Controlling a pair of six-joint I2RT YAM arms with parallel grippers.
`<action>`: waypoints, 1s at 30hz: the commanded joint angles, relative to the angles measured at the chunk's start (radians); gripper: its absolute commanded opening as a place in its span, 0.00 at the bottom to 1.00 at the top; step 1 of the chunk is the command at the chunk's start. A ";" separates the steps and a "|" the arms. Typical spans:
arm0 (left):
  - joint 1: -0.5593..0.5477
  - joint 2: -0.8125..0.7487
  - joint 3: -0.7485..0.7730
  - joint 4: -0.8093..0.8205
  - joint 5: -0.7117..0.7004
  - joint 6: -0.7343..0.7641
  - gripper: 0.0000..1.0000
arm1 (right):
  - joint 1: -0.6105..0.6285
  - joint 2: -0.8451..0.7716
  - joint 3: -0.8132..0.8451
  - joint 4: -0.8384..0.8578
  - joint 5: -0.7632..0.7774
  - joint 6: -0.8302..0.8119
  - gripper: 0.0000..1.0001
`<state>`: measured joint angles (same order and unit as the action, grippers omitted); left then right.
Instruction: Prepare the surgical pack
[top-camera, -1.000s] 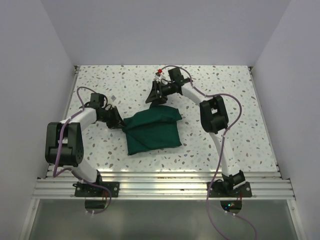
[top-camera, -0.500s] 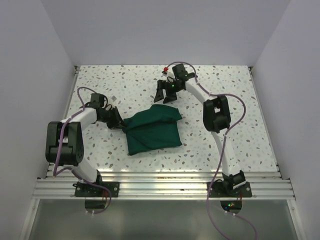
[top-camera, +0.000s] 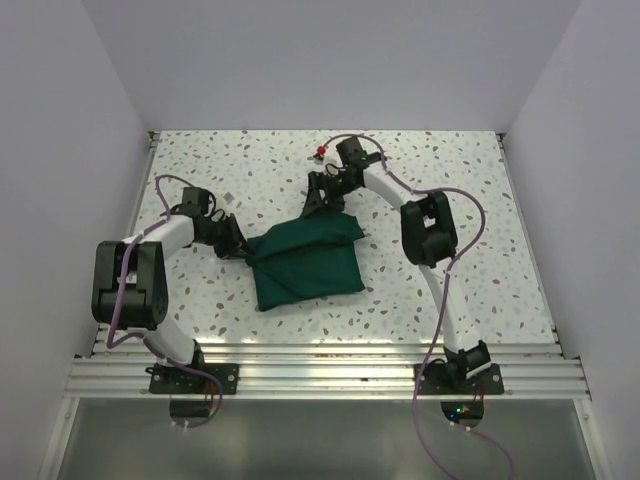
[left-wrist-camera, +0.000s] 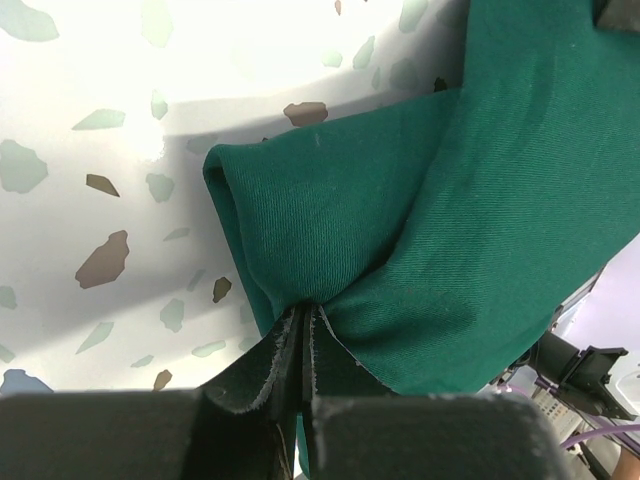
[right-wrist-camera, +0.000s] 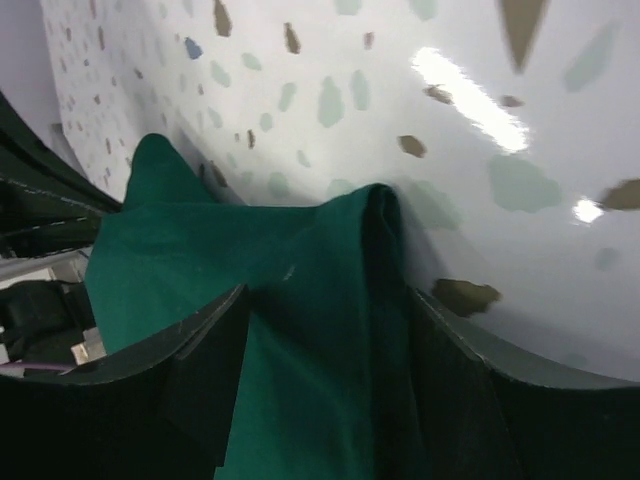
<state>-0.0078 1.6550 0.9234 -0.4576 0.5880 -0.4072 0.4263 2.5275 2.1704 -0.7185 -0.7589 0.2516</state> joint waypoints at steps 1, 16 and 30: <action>-0.012 0.029 -0.005 -0.047 -0.034 0.045 0.06 | 0.028 -0.004 0.011 0.056 -0.098 0.049 0.64; -0.011 0.023 0.005 -0.050 -0.037 0.051 0.10 | 0.031 -0.079 0.014 0.149 -0.135 0.198 0.05; 0.045 -0.156 -0.020 -0.075 -0.185 0.004 0.47 | 0.043 -0.522 -0.378 0.108 -0.166 0.167 0.00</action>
<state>0.0143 1.5703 0.9131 -0.5034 0.4686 -0.4026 0.4583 2.1418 1.8706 -0.5900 -0.8852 0.4397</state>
